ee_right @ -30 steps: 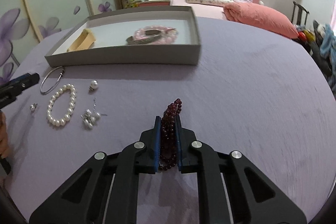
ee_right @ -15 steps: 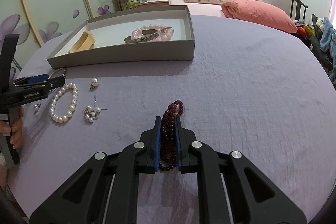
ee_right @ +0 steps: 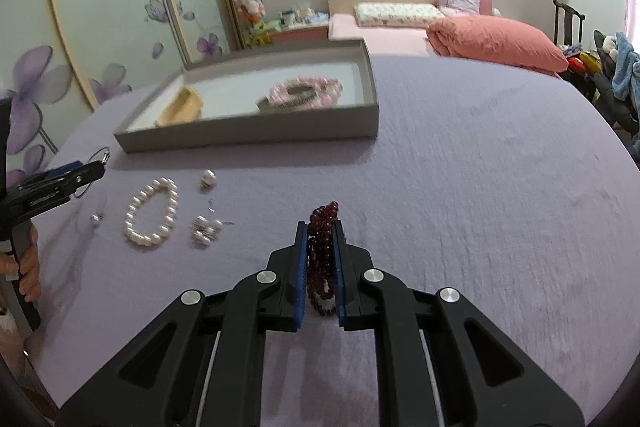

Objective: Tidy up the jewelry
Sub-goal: 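Lift the dark red necklace with the right gripper while the left approaches the silver hoop, then carry the necklace into the grey tray with the right gripper while the left carries the silver hoop there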

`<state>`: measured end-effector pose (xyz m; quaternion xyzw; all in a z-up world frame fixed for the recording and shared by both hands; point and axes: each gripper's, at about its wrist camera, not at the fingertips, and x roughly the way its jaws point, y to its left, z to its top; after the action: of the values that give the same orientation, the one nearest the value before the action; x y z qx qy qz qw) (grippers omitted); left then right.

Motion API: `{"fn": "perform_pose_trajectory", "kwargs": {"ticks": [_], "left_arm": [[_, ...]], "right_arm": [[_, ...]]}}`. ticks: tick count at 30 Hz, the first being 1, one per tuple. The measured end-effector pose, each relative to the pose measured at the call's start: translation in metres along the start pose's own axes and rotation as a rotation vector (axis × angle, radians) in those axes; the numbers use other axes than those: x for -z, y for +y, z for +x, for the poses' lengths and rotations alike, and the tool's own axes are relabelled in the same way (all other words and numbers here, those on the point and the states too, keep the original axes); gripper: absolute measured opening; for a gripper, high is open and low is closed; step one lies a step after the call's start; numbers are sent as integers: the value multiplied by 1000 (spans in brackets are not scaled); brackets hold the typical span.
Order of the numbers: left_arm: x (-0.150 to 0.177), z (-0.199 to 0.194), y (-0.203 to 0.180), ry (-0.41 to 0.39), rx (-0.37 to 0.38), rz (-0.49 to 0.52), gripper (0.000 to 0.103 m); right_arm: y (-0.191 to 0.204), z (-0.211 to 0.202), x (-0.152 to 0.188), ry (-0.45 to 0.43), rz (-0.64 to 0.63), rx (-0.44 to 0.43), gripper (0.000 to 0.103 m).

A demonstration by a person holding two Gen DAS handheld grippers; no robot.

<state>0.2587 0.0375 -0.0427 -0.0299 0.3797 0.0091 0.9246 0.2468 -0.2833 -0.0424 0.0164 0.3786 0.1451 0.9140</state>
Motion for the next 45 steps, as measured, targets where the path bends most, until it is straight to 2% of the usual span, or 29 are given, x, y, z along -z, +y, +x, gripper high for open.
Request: {"fn": "perform_pose_trajectory", "kwargs": {"ticks": [6,12,32,38,42,45], "left_arm": [[9,-49,15,-96,13,-49,68],[26,-79,18,-132,31,-71,68],[39,-98,20,-152,70,-89,68],[23,-102,14,-201,75,-74,68],[-7,-110,5,-305,77,-43,68],[-26,-109,-2,-357,94,-45,68]], "right_arm": [[9,-24,-6,-87,-5,-31,11],[17,-39,-9,-131,-13,-47,11],[26,-56,-10,-165,-23,-59,11],[30,-63,-30,-237,-47,-45,11],[38,-73,-56,-358,-83,-21,11],[42,-70,-74,-409,-95,-27,11]]}}
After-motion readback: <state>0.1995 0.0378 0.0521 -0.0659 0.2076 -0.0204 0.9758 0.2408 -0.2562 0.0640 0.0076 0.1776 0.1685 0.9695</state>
